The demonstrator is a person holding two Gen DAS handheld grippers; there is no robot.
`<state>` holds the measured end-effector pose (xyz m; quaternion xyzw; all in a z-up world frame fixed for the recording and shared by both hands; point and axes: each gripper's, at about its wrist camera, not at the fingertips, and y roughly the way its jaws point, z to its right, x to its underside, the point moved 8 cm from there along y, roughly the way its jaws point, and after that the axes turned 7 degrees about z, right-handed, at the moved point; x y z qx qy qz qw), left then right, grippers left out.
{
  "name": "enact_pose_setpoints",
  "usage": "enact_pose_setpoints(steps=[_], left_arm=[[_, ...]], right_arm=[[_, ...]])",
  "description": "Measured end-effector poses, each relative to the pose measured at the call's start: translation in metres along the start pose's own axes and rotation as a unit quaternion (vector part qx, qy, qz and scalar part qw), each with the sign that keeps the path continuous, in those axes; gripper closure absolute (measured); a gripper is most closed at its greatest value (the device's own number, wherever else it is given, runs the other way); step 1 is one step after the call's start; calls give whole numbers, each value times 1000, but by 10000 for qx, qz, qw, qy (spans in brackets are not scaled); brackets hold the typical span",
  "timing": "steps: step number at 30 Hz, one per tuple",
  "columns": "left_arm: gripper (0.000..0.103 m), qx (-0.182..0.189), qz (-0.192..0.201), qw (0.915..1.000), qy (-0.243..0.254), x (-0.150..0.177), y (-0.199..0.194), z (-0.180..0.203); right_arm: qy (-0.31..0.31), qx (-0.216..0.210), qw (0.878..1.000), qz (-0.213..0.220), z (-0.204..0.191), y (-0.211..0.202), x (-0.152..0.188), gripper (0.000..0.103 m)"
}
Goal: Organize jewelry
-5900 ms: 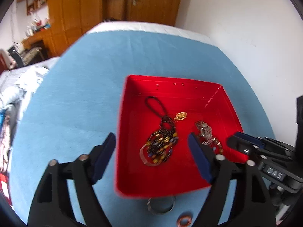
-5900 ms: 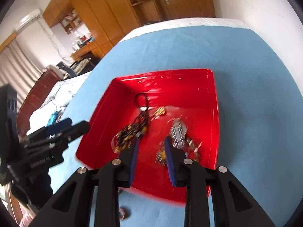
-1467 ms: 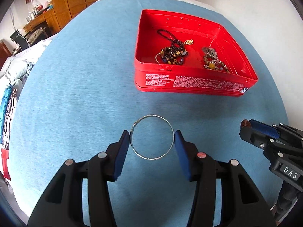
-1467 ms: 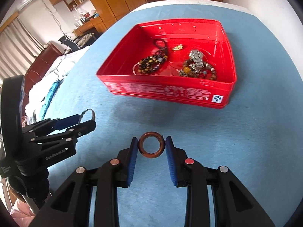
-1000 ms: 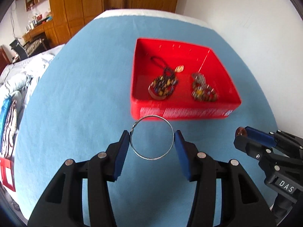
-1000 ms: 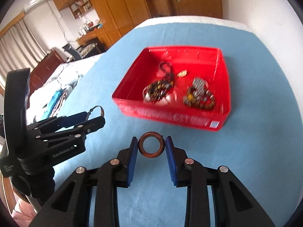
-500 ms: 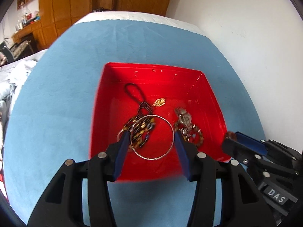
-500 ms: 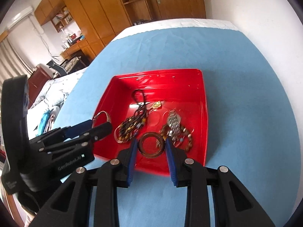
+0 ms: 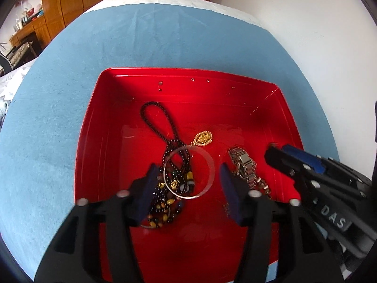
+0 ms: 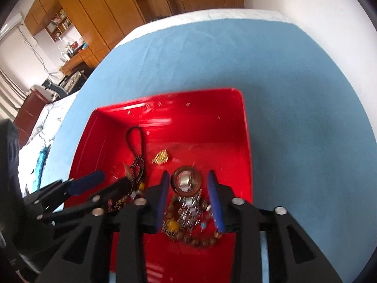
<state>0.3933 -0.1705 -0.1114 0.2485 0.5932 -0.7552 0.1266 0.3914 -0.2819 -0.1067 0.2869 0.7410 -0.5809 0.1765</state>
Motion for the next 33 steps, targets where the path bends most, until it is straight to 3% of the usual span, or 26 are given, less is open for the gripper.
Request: enact_pose_setpoints(steps=[4,6,9,16,19,25,33], left_arm=[[32,128,136,9998,-62,-3,-9,0],[32,116,204,9997,-93,-3,-16,-2],[30,44,359,9993,-63,-3,-32,-7],[13,-279,751,9968,33,8,-87,-28],[11,-366,785,9962,76,18,-108,-34],[8,-545,704,9960,26,37,-133,-45],[7,-772,730,9941,219,54,-154,-40]], right_arm=[[-109,-39,9996,252,2,-5,-1,65],[-92,-43,9995,315,3,-11,1,63],[-161,45,9988,457,4,-26,2,53],[-210,26,9978,628,3,-74,15,30],[-297,18,9976,624,-1,-93,23,21],[-391,-137,9976,562,-12,-120,36,11],[-457,-207,9974,511,-21,-141,55,8]])
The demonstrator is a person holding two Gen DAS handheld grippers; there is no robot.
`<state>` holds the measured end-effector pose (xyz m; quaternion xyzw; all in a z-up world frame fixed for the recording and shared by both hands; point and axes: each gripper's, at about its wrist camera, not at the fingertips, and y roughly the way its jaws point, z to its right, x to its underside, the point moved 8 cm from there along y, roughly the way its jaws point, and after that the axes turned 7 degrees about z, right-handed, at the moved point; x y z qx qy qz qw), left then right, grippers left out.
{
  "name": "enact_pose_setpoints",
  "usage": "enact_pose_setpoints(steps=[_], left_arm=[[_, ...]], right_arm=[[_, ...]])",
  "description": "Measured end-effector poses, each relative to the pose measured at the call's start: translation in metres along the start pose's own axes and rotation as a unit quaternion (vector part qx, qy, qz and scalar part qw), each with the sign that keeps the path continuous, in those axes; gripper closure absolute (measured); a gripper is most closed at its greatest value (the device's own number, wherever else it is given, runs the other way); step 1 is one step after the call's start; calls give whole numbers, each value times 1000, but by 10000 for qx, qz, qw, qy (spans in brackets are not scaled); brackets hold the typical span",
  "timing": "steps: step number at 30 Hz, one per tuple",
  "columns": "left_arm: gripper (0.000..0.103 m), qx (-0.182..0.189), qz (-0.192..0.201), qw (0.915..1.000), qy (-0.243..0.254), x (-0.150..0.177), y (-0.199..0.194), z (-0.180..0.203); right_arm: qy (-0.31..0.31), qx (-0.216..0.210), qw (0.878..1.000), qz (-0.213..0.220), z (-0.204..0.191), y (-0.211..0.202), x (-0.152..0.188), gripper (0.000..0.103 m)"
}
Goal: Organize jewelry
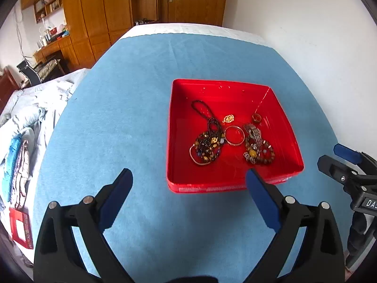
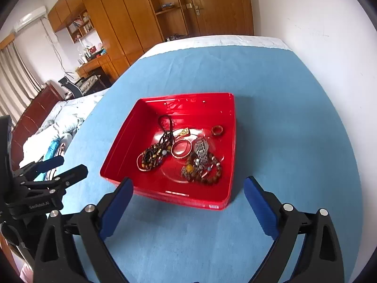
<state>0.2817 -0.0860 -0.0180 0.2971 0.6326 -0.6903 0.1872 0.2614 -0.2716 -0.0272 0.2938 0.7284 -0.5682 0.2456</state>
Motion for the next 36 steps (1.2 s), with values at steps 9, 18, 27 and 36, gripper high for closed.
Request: enact_pose_setpoints(steps=[9,18,27,36], left_arm=[[7,-34,-291,9996,59,16,6,6],[7,-139,-230,9996,16,22,14,2],[7,-235,-368,9990,54,26,28,1],[7,-311,-342,9989,-67,25,34,-3]], right_arm=[[87,34,9992,-382,-6,8,15,7],[-76,288,9993,-234,-8,7,24,4],[-56,243,9988,-417,-9,18,33,4],[-92,257,9985,-476,-9,26,35,4]])
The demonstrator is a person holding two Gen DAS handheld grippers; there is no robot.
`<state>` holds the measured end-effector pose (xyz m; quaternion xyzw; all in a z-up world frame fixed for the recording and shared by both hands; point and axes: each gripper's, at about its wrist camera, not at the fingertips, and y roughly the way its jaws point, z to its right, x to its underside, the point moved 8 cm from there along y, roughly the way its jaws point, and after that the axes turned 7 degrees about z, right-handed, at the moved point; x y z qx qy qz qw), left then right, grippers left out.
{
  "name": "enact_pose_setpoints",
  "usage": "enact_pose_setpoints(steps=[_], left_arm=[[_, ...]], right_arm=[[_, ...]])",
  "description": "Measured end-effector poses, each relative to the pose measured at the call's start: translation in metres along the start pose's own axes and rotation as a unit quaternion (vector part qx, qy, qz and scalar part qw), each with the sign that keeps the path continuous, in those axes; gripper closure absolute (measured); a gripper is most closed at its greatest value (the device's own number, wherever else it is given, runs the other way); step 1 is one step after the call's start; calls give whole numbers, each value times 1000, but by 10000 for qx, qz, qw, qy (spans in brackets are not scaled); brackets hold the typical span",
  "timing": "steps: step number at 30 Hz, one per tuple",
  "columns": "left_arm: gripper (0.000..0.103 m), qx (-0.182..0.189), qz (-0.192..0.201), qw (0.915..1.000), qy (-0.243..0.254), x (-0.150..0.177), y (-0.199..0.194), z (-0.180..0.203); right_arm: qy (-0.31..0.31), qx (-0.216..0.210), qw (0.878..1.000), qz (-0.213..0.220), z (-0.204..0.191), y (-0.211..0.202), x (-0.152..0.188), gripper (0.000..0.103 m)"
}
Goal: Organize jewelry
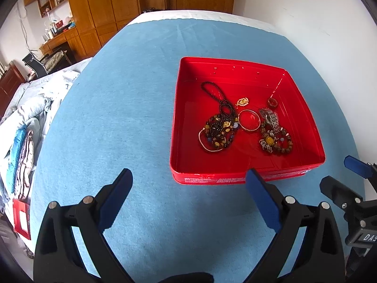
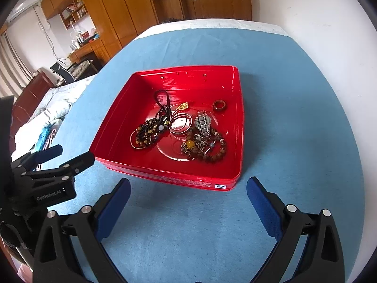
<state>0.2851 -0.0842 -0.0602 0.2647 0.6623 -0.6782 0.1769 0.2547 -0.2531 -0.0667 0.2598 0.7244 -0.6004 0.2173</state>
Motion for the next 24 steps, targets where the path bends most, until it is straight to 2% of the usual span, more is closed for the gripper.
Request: enact_pose_setpoints(steps=[24], left_arm=[[7,42,10,10000,23,1,2,3]], right_arm=[[-4,80,9999,-92,2,6,1,4]])
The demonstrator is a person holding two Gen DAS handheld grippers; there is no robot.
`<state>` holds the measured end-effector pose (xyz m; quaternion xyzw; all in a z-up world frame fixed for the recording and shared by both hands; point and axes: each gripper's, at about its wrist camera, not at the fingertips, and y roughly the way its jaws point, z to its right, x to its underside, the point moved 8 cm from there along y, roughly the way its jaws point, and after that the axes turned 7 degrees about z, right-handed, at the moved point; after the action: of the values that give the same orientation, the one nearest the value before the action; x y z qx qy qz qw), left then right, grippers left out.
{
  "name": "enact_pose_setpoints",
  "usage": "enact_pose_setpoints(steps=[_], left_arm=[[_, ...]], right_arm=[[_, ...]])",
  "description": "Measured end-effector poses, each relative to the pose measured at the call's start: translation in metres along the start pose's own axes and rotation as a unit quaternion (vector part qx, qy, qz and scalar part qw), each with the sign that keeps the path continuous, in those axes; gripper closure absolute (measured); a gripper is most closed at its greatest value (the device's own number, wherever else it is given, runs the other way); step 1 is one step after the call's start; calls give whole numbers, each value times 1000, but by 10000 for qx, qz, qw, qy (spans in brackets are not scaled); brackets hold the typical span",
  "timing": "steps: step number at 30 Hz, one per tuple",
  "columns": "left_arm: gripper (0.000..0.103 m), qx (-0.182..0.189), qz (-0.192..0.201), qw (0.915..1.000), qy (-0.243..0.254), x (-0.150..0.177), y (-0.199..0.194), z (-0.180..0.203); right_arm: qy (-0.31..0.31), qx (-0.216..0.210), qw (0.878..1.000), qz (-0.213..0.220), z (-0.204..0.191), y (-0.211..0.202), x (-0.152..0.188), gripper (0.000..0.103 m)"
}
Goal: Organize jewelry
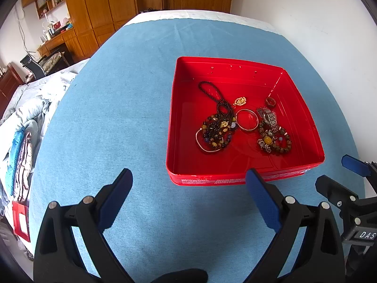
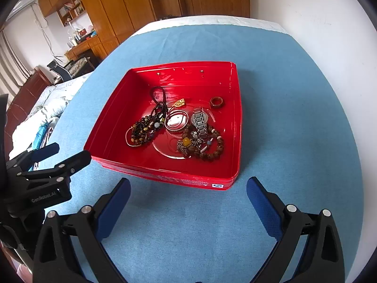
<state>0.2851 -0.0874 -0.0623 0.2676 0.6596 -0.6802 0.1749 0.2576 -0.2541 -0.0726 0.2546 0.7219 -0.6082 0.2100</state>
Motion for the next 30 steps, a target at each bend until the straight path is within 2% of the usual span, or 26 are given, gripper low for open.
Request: enact_pose_setpoints(steps=[30], left_arm=[[7,47,-1,10000,66,0,0,-1]], right_arm=[[-14,3,10000,-17,0,3,0,4]])
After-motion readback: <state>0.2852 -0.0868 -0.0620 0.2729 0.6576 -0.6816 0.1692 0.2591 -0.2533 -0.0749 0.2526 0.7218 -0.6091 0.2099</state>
